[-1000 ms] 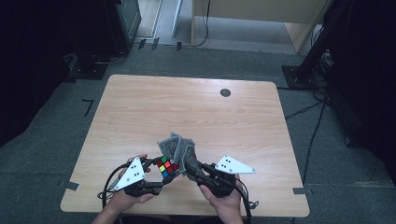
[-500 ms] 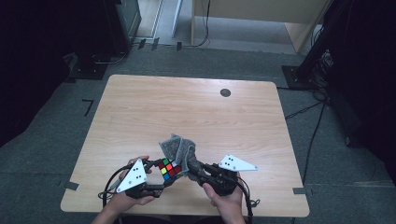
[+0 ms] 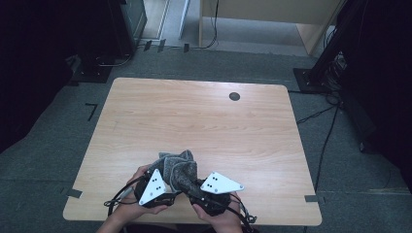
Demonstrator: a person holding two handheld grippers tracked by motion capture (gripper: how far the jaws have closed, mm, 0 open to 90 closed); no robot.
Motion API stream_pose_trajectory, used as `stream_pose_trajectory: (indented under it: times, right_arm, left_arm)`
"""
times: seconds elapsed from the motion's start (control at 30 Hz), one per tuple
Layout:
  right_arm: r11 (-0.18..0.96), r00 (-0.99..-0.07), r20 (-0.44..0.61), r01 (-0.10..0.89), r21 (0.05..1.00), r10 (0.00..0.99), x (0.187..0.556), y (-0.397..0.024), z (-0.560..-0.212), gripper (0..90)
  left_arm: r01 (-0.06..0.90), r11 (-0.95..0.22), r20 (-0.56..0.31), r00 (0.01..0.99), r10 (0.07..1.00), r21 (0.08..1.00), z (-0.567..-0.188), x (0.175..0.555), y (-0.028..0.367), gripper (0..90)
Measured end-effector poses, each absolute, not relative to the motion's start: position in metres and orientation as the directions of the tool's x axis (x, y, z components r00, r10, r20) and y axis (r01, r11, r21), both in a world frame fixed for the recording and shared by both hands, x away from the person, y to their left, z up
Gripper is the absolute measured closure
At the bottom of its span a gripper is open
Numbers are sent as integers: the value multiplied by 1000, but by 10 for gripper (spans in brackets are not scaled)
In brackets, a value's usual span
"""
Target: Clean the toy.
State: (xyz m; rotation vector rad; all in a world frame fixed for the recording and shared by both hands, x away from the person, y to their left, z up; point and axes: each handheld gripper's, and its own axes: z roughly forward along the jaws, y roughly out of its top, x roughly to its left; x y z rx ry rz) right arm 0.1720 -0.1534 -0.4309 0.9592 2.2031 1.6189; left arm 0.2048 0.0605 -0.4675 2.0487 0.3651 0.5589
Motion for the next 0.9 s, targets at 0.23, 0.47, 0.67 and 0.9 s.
stream_pose_trajectory:
  times: [0.23,0.47,0.67,0.9]
  right_arm:
    - [37,-667,291,432,901,686,181,-177,-427,716]
    - [133,-734,248,418,898,632,173,-154,-431,713]
    - [17,-639,324,466,884,698,185,-183,-430,712]
    - [89,-725,270,415,905,634,172,-156,-434,703]
  left_arm:
    - [38,-481,219,857,467,876,-466,205,60,342]
    - [22,-508,247,855,456,861,-468,204,58,342]
    - [27,-487,228,860,457,873,-467,206,62,342]
    - [13,-493,247,854,458,870,-466,206,63,342]
